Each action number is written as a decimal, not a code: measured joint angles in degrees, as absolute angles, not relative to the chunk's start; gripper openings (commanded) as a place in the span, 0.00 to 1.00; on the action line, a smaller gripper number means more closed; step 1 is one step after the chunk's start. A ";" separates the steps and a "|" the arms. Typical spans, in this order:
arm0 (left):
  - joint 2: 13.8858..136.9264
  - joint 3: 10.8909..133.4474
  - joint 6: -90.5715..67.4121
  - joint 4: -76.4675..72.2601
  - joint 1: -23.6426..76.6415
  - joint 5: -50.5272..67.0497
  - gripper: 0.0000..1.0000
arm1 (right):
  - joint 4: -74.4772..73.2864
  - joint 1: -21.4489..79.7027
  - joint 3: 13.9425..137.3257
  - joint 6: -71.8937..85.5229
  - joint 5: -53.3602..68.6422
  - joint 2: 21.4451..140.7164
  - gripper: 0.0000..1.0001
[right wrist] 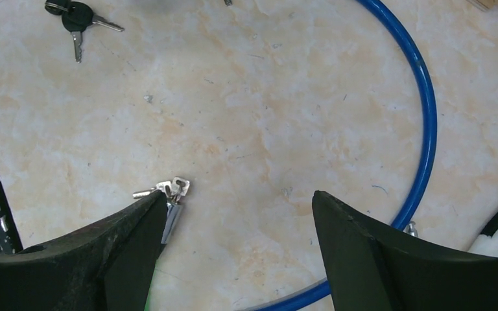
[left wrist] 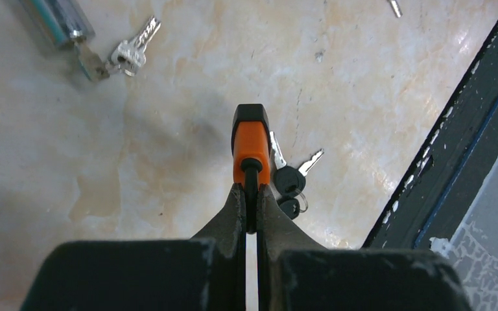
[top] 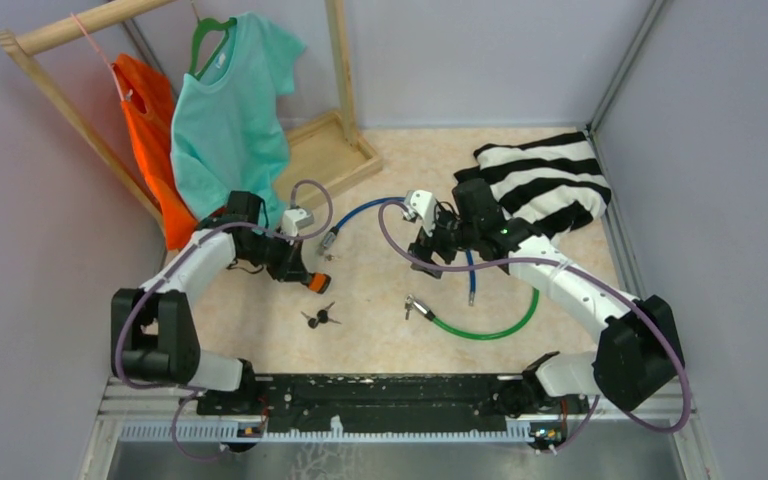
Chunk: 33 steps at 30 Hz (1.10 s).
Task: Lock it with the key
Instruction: Place the lock at the center of the board.
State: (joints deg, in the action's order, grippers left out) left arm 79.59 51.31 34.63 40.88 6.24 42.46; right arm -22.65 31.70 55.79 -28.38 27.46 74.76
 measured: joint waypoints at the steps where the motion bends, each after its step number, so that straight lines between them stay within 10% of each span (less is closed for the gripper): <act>1: 80.66 51.42 34.87 41.60 5.72 42.44 0.00 | -22.59 31.70 55.75 -28.36 27.11 74.76 0.82; 7: 87.57 53.67 37.08 45.84 1.58 42.17 0.00 | -22.06 31.62 55.48 -28.32 25.85 74.76 0.82; 33: 100.47 58.85 37.10 46.57 -3.27 37.56 0.63 | -24.60 21.45 54.85 -26.74 12.64 75.16 0.83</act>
